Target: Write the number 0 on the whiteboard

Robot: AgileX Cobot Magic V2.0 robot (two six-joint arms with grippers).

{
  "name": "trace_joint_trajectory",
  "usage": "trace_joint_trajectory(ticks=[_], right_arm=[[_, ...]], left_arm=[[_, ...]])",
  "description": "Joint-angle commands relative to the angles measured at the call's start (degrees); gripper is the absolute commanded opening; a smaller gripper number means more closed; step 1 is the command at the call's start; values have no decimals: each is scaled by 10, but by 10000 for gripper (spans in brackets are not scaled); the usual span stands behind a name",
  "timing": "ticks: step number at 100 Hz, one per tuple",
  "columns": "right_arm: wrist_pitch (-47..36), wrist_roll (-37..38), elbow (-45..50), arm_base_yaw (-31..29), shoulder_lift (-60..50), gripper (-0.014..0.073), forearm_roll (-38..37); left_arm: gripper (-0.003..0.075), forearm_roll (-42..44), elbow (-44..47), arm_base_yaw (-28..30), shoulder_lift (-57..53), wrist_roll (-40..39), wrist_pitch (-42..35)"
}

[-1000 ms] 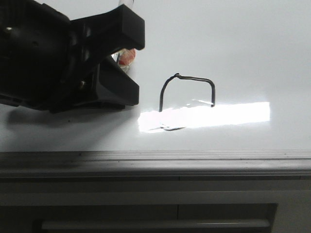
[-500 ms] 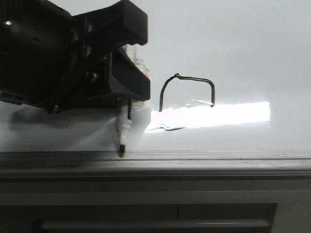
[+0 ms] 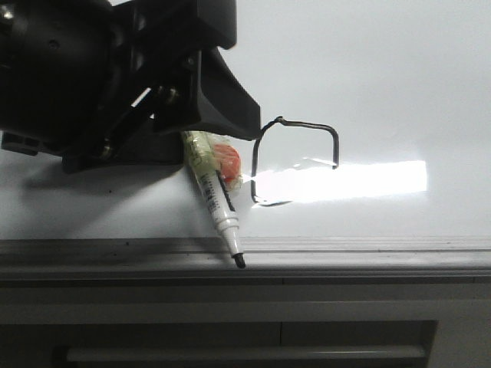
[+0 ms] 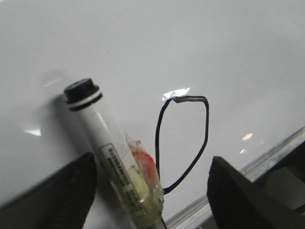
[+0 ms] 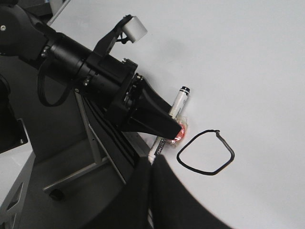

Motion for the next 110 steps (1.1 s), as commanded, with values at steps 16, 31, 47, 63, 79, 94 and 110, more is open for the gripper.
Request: trace_joint_trajectory(ticks=[16,31,47,63,79,94,110], right_arm=[[-38,2,-14,-4,1,-59,18],[-44,2,-14,-4,1,-59,13],[-61,2,-14,-4,1,-59,-3],[-76,2,-14,-4,-15,-59,-32],[-78,5,-13,-4,-76,-59,-109],[-68,73,10,-4,-155,-59,-249],[-29,173,60,-4,-233,-59,-357]], left_arm=[[539,-1,-8,4,-20,0,-33],[536,1,-8,4,-50,1,-34],[522,1,-8,4,-86,3,-34],[434,1,-8,4,-128,44,-27],[365,1,-1,4,-206,85,-25],[308,1,11,4,-293,118,-23],[148,1,23,4,-395,230,56]])
